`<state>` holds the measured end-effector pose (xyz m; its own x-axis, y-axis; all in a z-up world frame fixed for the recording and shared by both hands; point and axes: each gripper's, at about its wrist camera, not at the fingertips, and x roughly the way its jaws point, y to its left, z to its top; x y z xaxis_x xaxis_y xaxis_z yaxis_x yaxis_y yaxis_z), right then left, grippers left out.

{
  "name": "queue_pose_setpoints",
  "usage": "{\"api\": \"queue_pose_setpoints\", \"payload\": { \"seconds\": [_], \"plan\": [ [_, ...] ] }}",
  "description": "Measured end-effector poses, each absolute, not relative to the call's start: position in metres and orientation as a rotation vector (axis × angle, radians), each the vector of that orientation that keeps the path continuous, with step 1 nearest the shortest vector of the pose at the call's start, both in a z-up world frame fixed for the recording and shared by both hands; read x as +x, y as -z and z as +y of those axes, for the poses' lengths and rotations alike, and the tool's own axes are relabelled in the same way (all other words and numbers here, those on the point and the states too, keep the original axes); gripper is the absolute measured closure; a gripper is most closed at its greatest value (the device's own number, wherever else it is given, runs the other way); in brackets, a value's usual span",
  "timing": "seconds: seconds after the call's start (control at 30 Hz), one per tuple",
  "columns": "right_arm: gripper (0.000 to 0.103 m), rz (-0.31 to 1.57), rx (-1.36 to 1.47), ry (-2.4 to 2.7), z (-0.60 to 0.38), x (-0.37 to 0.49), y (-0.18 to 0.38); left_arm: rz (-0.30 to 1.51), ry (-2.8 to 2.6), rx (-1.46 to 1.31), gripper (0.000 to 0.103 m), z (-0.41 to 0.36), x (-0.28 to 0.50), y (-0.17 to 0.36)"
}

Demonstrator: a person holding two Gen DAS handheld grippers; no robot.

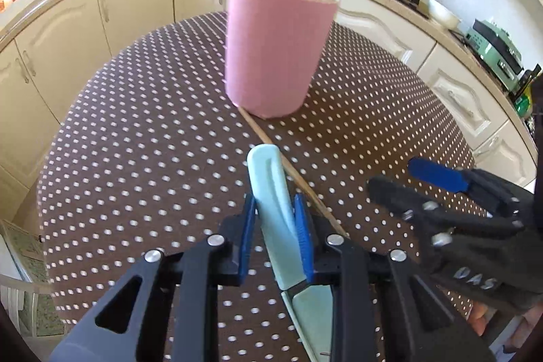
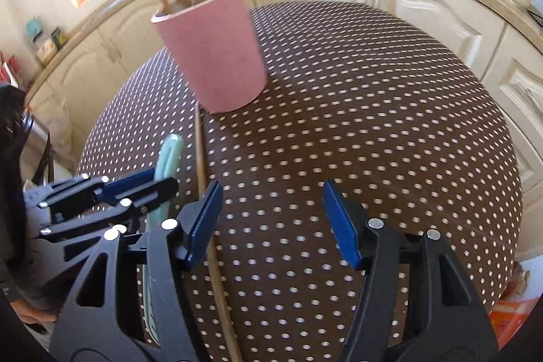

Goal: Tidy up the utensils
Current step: 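Grasp the mint-green spatula with the left gripper while the right grasps the chopstick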

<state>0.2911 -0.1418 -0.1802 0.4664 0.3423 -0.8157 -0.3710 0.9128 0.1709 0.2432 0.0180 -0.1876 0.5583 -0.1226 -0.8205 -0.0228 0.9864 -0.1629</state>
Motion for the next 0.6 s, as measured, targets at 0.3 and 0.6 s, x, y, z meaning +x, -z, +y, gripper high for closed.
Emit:
{"api": "queue_pose_setpoints", "payload": {
  "seconds": [0.3,0.6],
  "plan": [
    [0.057,1.099,-0.157,-0.507,-0.090,0.306,0.191,0.945,-0.004,-0.168,0.080,0.058,0.226,0.176],
    [0.095,1.135,-0.271,-0.511,-0.056,0.306,0.198,0.949,0.005,-0.177,0.080,0.054,0.240,0.177]
  ]
}}
